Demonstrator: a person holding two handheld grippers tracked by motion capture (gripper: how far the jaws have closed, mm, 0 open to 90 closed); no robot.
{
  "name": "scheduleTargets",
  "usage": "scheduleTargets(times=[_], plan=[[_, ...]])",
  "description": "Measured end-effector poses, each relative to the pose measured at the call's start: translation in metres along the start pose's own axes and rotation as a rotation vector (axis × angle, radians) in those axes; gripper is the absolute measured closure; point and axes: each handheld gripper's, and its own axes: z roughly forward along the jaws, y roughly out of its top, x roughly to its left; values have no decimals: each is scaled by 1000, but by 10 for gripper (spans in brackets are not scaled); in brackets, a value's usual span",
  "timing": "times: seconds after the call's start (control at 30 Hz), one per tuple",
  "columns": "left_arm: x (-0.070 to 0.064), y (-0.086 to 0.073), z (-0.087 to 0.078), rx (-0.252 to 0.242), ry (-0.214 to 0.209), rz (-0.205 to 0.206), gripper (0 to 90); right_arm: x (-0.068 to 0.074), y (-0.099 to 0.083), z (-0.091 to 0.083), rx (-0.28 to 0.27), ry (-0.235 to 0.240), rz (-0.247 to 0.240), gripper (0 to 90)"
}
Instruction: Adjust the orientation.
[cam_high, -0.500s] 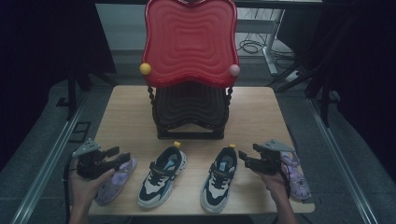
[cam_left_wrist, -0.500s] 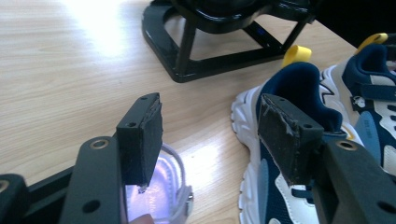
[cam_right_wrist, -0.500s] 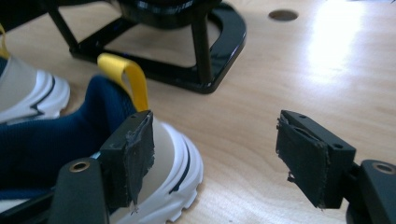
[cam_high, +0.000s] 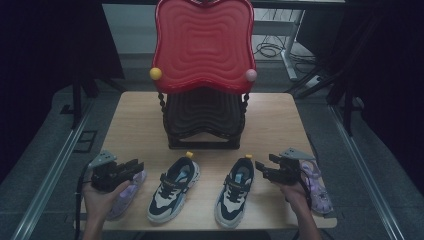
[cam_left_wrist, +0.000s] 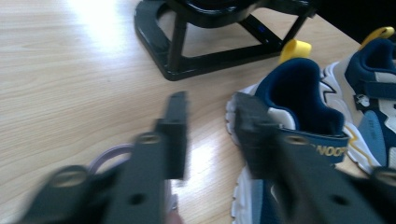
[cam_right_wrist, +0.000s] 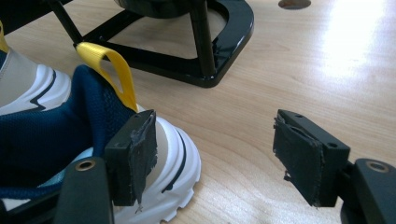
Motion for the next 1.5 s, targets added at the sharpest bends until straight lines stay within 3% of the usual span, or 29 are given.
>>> scheduleTargets(times=[0.13, 0.23, 0.37, 0.5, 0.63, 0.73, 0.9, 1.1, 1.5], plan=[[-7, 2, -3, 3, 2, 4, 899, -2, -2, -3, 3, 2, 16, 317], [-11, 6, -4, 25, 12, -7, 900, -2, -2, -5, -3, 16, 5, 320], [-26, 15, -15, 64, 36, 21, 900, -6, -2, -10, -31, 18, 20, 328], [-28, 13, -22, 73, 40, 24, 900, -8, -2, -8, -22, 23, 23, 328], [-20, -3, -30, 97, 49, 4, 900, -4, 1, -7, -21, 19, 6, 329], [-10, -25, -39, 118, 61, -32, 900, 2, 4, -1, -8, 17, -9, 329], [-2, -48, -51, 119, 69, -70, 900, 12, 4, 3, 4, -8, -34, 346], [-3, -60, -65, 105, 77, -79, 900, 14, 6, -4, -14, -14, -43, 342], [-5, -81, -66, 134, 81, -111, 900, 11, 6, -8, -28, -17, -34, 338]])
